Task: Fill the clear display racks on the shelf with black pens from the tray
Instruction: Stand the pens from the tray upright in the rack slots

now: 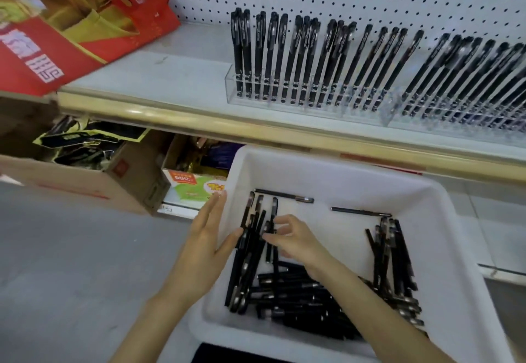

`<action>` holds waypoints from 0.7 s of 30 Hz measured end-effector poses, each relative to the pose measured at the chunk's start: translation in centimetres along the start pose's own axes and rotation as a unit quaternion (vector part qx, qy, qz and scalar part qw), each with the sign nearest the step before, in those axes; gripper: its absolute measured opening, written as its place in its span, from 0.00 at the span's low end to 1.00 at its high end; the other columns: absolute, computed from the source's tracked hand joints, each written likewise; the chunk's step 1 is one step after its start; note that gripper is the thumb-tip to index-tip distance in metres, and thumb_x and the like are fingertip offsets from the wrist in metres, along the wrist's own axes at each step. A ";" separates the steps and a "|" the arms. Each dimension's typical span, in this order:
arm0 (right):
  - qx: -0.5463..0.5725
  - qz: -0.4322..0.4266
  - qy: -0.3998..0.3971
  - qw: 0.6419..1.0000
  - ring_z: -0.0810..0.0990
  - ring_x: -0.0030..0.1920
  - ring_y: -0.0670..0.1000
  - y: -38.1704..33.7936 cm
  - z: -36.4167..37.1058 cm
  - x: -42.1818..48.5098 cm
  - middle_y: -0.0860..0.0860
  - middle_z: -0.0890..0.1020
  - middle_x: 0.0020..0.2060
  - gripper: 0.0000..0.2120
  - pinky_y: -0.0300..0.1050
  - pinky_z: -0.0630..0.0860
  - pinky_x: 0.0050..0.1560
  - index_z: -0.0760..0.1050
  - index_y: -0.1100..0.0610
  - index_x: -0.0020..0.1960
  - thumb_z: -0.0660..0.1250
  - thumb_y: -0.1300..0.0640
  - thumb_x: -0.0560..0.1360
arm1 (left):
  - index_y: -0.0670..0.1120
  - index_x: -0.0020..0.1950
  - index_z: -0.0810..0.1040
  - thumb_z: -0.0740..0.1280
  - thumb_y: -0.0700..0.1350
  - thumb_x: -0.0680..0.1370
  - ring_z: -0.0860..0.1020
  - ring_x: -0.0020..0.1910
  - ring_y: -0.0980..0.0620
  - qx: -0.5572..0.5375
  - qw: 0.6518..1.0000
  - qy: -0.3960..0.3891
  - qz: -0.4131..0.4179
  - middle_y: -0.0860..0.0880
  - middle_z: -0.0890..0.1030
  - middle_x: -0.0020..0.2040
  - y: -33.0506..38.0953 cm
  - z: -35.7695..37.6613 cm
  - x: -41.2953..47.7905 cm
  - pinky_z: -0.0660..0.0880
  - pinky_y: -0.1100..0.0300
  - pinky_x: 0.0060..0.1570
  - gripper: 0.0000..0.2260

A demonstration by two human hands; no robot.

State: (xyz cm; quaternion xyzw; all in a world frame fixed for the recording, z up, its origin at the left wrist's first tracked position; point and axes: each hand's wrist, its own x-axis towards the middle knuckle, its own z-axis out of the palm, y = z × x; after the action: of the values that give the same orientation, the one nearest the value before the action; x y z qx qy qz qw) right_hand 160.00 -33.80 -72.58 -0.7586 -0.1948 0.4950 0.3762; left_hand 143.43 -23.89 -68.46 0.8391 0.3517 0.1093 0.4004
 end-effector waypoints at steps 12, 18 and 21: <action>0.262 0.042 -0.019 0.964 0.83 0.46 0.53 1.5 3.1 -0.8 0.58 0.78 0.52 0.21 0.43 0.80 0.36 0.65 0.59 0.60 0.69 0.72 0.72 | 0.72 0.72 0.49 0.62 0.50 0.80 0.80 0.46 0.67 -0.148 0.985 -0.032 -0.082 0.64 0.79 0.50 -1.1 0.6 -0.6 0.75 0.71 0.48 0.30; 0.280 0.062 0.004 0.958 0.82 0.51 0.53 2.6 3.5 -0.1 0.60 0.79 0.53 0.22 0.43 0.81 0.45 0.67 0.59 0.61 0.70 0.71 0.72 | 0.77 0.70 0.49 0.62 0.53 0.79 0.82 0.45 0.40 -0.142 0.985 -0.026 -0.095 0.44 0.84 0.48 -2.0 0.7 -0.6 0.80 0.54 0.47 0.30; 0.268 0.060 0.043 0.961 0.82 0.47 0.53 3.3 4.0 0.4 0.60 0.80 0.49 0.15 0.44 0.82 0.45 0.72 0.63 0.56 0.71 0.68 0.72 | 0.75 0.71 0.50 0.63 0.52 0.79 0.83 0.44 0.45 -0.151 0.984 -0.022 -0.092 0.53 0.85 0.47 -2.0 0.9 -0.5 0.80 0.58 0.45 0.30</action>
State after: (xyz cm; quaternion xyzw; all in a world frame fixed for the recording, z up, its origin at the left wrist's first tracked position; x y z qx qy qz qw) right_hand 156.33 -34.13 -76.23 -0.6610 0.0076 0.5174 0.5434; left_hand 142.47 -23.93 -70.44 0.7352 0.3978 0.1056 0.5386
